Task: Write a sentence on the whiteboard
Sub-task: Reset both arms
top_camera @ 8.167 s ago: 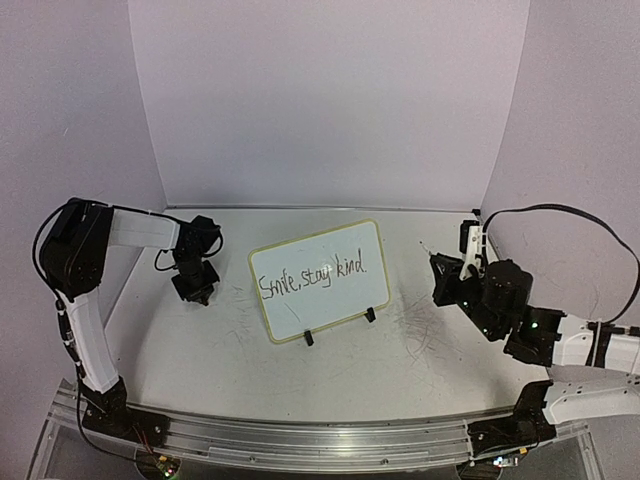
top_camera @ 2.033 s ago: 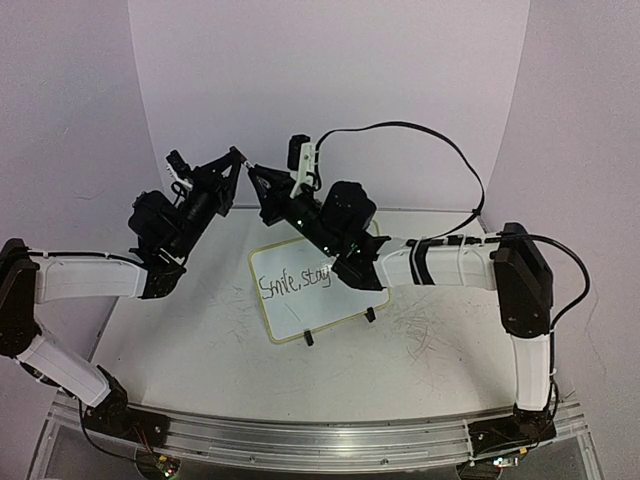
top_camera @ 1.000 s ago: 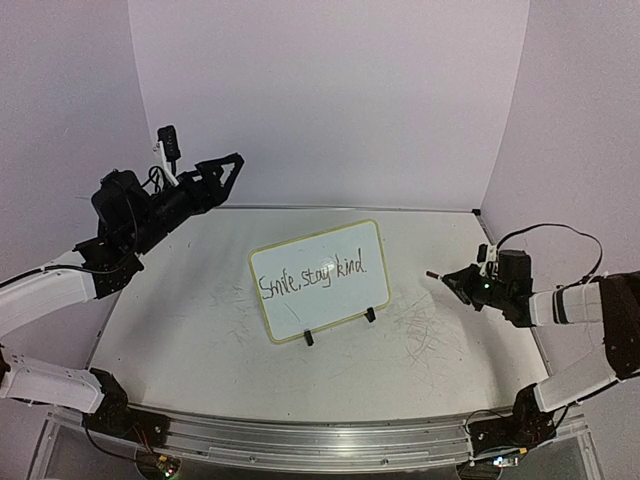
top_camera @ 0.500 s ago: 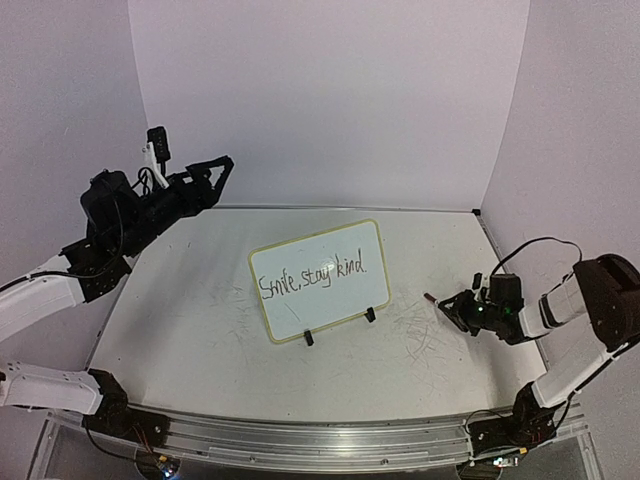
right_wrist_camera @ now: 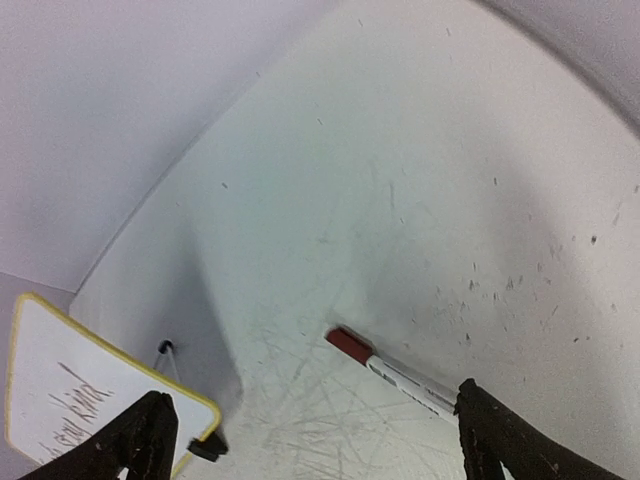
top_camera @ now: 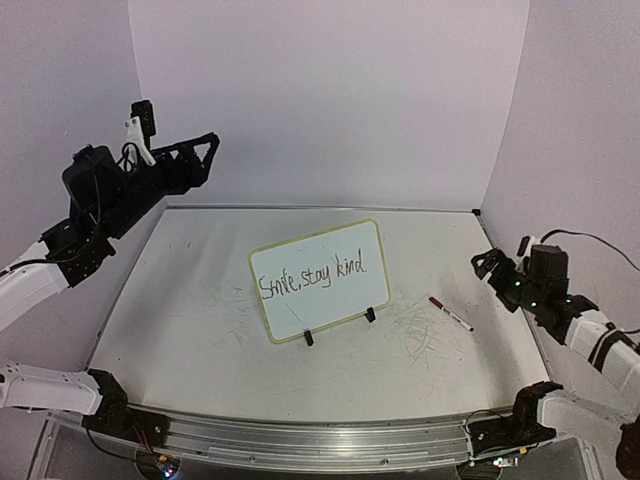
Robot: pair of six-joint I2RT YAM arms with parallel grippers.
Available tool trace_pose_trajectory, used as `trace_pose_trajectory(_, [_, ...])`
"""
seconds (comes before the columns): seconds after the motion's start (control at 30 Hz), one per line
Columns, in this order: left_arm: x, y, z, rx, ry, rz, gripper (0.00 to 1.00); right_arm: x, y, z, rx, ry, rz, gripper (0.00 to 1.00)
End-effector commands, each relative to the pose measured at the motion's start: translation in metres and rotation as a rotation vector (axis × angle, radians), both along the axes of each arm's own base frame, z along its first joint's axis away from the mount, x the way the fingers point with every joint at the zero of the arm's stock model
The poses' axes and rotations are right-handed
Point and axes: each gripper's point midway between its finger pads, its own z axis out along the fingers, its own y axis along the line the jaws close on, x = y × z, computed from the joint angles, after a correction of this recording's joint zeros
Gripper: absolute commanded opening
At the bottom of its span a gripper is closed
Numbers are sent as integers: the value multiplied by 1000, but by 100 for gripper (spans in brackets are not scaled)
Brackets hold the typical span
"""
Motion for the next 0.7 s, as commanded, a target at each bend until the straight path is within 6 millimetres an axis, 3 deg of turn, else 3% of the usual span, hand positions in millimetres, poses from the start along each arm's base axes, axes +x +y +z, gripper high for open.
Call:
trace_pose_trajectory(0.0, [-15, 32, 46, 37, -104, 115, 92, -23, -19, 87, -158, -132, -21, 98])
trace_pose_trajectory(0.23, [-33, 55, 84, 51, -182, 175, 94, -75, -33, 258, -366, -486, -20, 98])
trace_pose_trajectory(0.33, [-39, 61, 96, 47, -206, 190, 94, -102, -46, 308, -436, -594, -84, 98])
trace_pose_trajectory(0.53, [-47, 66, 104, 30, -222, 184, 96, -130, -58, 350, -464, -696, -153, 98])
trace_pose_trajectory(0.67, [-48, 68, 104, 21, -216, 185, 96, -141, -55, 358, -445, -766, -149, 98])
